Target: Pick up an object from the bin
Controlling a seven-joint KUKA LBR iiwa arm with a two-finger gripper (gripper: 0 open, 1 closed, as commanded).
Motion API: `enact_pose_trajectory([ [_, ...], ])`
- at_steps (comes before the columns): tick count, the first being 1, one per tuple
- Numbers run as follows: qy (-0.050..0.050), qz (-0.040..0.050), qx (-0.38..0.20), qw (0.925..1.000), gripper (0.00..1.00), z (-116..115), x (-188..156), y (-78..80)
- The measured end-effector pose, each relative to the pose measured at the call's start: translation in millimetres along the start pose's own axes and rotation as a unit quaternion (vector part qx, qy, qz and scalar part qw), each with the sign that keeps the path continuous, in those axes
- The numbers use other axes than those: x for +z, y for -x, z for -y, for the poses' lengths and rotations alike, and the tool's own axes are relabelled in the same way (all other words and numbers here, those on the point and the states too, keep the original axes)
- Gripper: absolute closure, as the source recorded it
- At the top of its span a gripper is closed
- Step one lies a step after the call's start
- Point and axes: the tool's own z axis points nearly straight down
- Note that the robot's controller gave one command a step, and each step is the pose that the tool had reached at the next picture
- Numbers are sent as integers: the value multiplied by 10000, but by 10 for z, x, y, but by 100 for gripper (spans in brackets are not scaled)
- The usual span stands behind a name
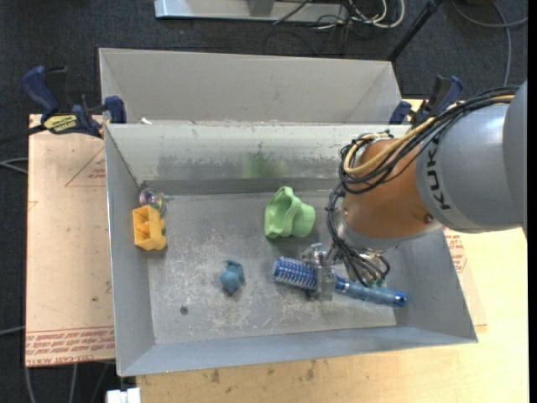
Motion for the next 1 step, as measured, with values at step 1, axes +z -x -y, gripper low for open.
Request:
enact_pose_trajectory([
  [1,-29,40,-365,9993,100,203,-1359,-263],
])
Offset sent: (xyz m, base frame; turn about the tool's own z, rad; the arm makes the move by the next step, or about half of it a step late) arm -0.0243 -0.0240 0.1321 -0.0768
